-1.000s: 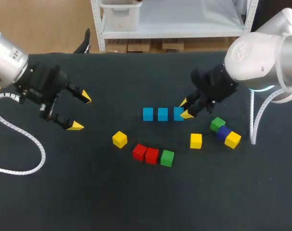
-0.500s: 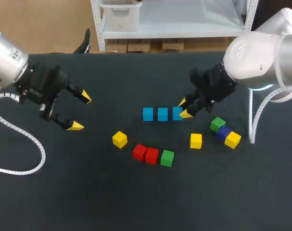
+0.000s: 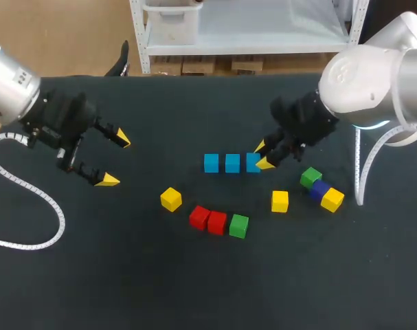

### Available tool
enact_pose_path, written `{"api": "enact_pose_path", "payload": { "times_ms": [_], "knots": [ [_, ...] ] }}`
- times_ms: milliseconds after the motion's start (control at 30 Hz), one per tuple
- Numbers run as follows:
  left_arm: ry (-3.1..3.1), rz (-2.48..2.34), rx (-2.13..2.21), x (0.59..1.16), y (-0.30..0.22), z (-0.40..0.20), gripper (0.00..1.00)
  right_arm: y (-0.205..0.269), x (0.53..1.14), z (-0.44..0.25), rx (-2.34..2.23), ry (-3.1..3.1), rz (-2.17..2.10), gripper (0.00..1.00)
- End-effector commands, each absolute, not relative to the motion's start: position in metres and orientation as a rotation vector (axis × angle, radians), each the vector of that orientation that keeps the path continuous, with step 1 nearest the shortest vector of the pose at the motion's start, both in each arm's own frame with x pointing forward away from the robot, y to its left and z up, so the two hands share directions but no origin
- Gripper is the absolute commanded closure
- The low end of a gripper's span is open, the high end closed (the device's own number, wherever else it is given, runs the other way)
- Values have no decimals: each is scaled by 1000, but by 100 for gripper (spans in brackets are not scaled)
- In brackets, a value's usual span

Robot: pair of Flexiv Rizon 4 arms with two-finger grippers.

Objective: Place the blue cubes, place green cubes on the blue cubes, place the yellow cubes on the green cubes, then place the red cubes on the yellow cubes, and place purple cube on the red cubes.

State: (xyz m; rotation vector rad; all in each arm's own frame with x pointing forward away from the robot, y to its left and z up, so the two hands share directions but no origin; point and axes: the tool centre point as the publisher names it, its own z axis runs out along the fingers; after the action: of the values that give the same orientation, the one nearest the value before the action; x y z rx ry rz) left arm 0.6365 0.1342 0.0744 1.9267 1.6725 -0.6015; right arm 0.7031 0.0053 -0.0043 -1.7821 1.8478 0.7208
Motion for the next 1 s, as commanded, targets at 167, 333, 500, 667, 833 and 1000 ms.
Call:
{"api": "enact_pose_path", "payload": {
  "times_ms": [167, 333, 500, 667, 833, 1000],
  "knots": [
    [1667, -600, 1925, 636, 135, 73, 0, 4, 703, -5, -1777, 1850, 725, 95],
    [1667, -600, 1925, 636, 135, 73, 0, 4, 703, -6, -1777, 1848, 727, 95],
    [1667, -600, 1925, 636, 135, 73, 0, 4, 703, -6, -1776, 1848, 728, 89],
    [1667, -600, 1925, 636, 135, 73, 0, 3, 704, -7, -1774, 1851, 730, 84],
    [1667, -600, 1925, 636, 135, 73, 0, 3, 705, -7, -1775, 1850, 732, 81],
    [1667, -600, 1925, 636, 135, 73, 0, 4, 707, -7, -1778, 1847, 734, 80]
  ]
}}
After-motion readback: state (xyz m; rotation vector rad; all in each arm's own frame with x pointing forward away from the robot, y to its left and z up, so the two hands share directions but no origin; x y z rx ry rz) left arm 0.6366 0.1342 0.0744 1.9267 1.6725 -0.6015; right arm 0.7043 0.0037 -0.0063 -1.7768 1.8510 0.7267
